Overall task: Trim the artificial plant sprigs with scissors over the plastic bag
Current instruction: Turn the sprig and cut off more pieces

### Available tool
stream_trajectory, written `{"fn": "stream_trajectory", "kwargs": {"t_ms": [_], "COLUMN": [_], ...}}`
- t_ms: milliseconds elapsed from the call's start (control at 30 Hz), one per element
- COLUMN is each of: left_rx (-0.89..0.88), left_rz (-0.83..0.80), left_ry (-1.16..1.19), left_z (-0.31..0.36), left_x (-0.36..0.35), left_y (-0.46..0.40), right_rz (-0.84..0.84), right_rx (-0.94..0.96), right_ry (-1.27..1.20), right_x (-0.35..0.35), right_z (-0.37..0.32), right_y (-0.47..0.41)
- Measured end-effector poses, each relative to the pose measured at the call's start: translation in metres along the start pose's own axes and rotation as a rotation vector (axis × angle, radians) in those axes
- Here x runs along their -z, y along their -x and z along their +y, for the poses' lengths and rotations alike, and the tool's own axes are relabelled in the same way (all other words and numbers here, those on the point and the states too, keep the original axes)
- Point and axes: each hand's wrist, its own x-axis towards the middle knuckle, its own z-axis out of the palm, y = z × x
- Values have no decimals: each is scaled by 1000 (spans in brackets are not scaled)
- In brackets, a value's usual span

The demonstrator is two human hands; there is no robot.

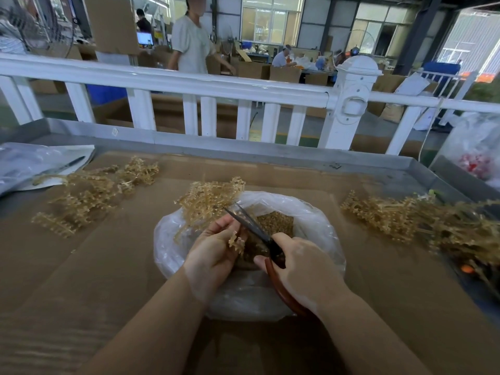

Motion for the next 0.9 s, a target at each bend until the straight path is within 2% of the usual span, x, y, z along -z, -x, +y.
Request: {"fn": "stream_trajectory", "kwargs": {"t_ms": [600,900], "left_rx": [28,62], "left_rz": [-17,-14], "left_ry": [-56,-1], "left_z": [-4,-2], "left_x": [-1,1], "left_y": [0,-1], "right_rz": [-10,-7], "right_rx": [52,64], "right_ry": [100,108], "right_x": [0,-2], "right_z": [1,1], "right_y": [-6,-8]}}
